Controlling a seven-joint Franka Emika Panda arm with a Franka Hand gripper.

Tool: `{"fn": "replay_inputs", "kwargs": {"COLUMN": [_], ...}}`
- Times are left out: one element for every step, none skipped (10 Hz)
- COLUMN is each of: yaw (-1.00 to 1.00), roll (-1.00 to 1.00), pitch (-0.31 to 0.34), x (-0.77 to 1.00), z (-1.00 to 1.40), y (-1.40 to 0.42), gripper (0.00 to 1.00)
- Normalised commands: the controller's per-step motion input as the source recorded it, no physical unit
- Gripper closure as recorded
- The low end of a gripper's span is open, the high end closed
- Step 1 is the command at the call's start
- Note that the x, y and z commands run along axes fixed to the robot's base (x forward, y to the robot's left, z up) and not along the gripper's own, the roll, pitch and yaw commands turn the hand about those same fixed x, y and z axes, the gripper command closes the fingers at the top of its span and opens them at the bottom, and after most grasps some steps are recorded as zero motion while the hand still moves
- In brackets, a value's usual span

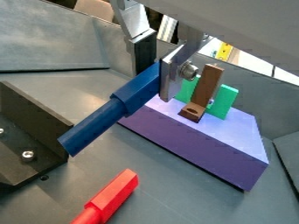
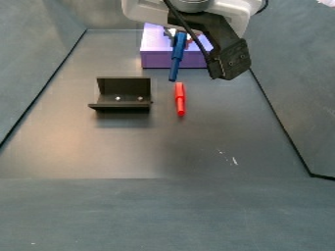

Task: Pick up the blue object. Move up. Place the blue object on the fixture. Regrasp the blue object. Move to above the board. Insert the blue object.
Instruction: Place the blue object on the fixture.

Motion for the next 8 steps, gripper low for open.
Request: {"fn": "replay_inputs", "kwargs": {"yaw": [0.11, 0.09, 0.08, 0.06, 0.00, 0.00, 0.00, 0.05], "roll": [0.00, 0.00, 0.00, 0.00, 0.00, 0.03, 0.03, 0.04], "pitch": [0.000, 0.000, -0.086, -0.089, -0.069, -0.037, -0.009, 0.000], "x": [0.00, 0.11, 0.36, 0.56, 0.72, 0.88, 1.00, 1.00], "z": [0.00, 0.00, -0.08, -0.12, -0.11, -0.12, -0.12, -0.21], "y": [0.00, 0.00, -0.04, -0.05, -0.06, -0.07, -0.06, 0.00], "gripper": [1.00, 1.00, 1.00, 1.00, 1.00, 1.00, 1.00, 1.00]}}
